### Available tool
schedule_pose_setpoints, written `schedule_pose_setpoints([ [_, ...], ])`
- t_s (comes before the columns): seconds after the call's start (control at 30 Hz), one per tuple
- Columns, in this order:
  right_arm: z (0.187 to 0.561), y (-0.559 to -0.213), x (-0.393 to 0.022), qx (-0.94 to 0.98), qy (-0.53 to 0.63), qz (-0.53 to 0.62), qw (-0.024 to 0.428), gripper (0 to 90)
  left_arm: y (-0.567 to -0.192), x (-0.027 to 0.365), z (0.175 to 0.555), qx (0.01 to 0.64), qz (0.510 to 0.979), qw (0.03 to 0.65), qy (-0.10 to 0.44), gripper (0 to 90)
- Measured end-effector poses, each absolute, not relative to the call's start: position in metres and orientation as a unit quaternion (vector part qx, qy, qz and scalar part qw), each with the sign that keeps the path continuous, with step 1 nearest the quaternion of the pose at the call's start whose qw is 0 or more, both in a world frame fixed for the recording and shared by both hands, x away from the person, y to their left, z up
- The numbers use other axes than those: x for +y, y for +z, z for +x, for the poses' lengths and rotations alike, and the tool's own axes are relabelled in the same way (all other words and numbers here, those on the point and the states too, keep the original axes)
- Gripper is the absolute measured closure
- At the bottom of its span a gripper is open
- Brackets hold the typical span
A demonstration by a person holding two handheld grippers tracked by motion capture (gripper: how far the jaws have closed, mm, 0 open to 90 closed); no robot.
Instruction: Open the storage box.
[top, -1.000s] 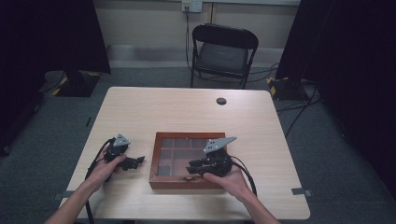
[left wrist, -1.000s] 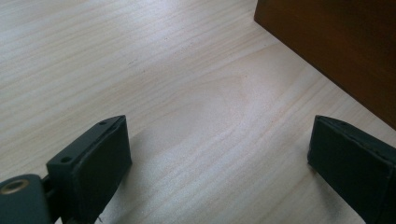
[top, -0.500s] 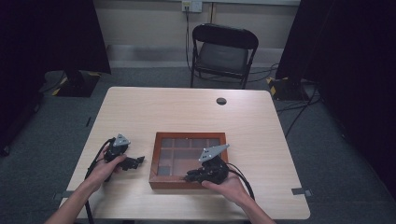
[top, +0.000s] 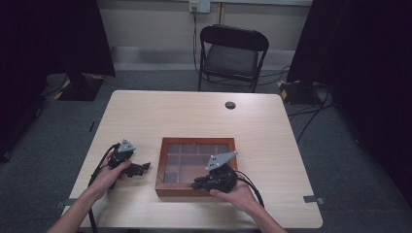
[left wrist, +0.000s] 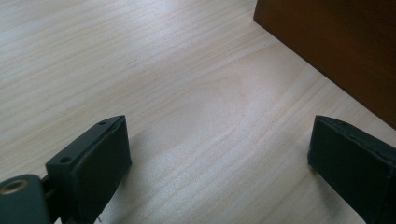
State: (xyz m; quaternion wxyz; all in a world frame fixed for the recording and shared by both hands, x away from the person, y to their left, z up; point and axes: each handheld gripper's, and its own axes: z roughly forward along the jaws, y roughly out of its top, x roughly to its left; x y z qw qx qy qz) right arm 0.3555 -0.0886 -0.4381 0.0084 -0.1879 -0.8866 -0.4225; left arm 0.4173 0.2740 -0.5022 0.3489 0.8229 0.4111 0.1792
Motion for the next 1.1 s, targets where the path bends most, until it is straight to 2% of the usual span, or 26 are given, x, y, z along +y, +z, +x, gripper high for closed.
schedule_pose_setpoints([
  [1.1,0.359,-0.426,-0.089,-0.887,-0.423,-0.186,0.017,81.6,-0.502,0.274,0.418,0.410,0.823,0.350,0.179,5.0],
])
